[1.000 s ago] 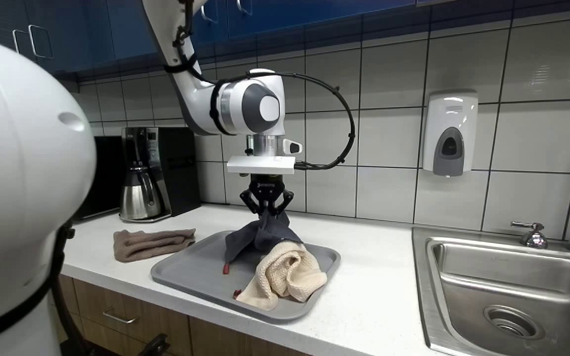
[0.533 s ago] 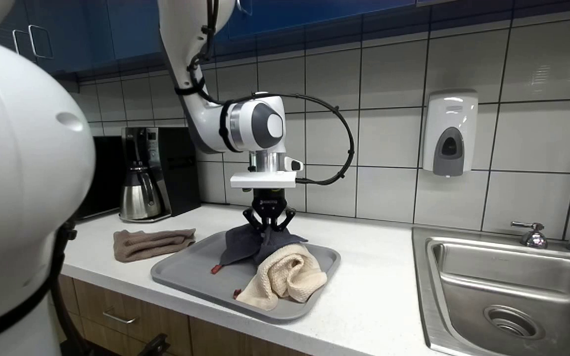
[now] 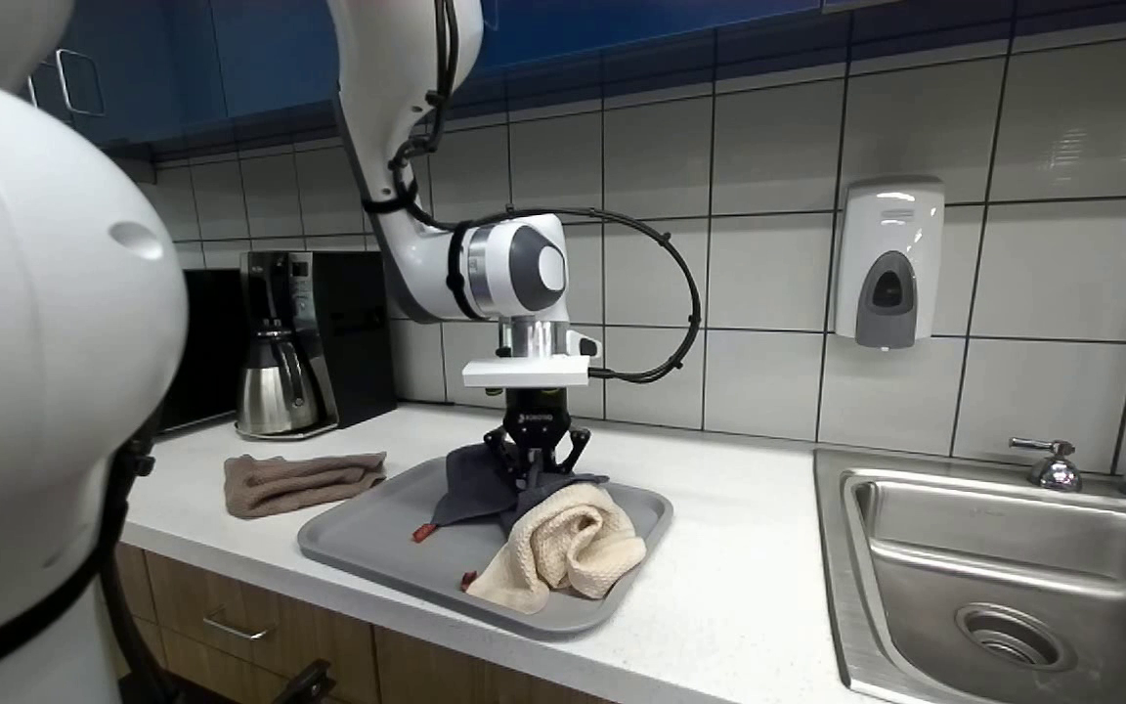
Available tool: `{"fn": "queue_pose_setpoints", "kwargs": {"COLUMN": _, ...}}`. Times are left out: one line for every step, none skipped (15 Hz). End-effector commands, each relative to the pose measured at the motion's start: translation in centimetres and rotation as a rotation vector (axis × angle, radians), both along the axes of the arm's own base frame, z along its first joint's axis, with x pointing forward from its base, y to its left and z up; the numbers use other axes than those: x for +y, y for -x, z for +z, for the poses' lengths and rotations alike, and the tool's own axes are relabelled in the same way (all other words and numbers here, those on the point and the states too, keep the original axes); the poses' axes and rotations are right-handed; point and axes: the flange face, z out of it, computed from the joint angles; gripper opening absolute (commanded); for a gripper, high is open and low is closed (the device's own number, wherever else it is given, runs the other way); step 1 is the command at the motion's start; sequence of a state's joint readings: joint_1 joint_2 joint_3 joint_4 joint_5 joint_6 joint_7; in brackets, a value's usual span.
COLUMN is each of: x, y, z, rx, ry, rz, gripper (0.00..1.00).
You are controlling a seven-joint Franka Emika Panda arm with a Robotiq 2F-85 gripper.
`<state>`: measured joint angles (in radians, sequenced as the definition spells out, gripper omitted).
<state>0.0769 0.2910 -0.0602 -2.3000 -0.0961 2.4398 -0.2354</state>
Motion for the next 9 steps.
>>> {"fn": "queue_pose_setpoints", "kwargs": {"x": 0.4, "y": -0.7, "z": 2.3, "rx": -0.013, "ry": 0.001, "rz": 0.003, "gripper": 0.54}}
{"fn": "queue_pose_setpoints", "kwargs": {"x": 0.6, "y": -0.7, "z": 3.0, "rx": -0.028, "ry": -0.006, "rz": 0.012, "gripper": 0.61}}
{"fn": "queue_pose_setpoints", "kwargs": {"x": 0.9, "y": -0.8, "z": 3.7, "rx": -0.042, "ry": -0.009, "rz": 0.019, "gripper": 0.69}}
{"fn": "queue_pose_setpoints", "kwargs": {"x": 1.2, "y": -0.8, "z": 4.3, "rx": -0.055, "ry": -0.010, "rz": 0.028, "gripper": 0.76}}
{"fn": "queue_pose_setpoints", "kwargs": {"x": 1.4, "y": -0.9, "z": 4.9, "rx": -0.070, "ry": -0.011, "rz": 0.035, "gripper": 0.84}}
{"fn": "queue_pose_setpoints", "kwargs": {"x": 1.8, "y": -1.0, "z": 5.5, "rx": -0.082, "ry": -0.015, "rz": 0.043, "gripper": 0.91}}
{"fn": "queue_pose_setpoints", "kwargs": {"x": 2.1, "y": -1.1, "z": 6.0, "rx": -0.093, "ry": -0.018, "rz": 0.050, "gripper": 0.99}}
{"fn": "queue_pose_setpoints", "kwargs": {"x": 2.5, "y": -1.1, "z": 6.6, "rx": -0.104, "ry": -0.022, "rz": 0.061, "gripper": 1.00}}
{"fn": "queue_pose_setpoints", "kwargs": {"x": 3.0, "y": -1.2, "z": 7.1, "rx": -0.115, "ry": -0.026, "rz": 0.070, "gripper": 1.00}}
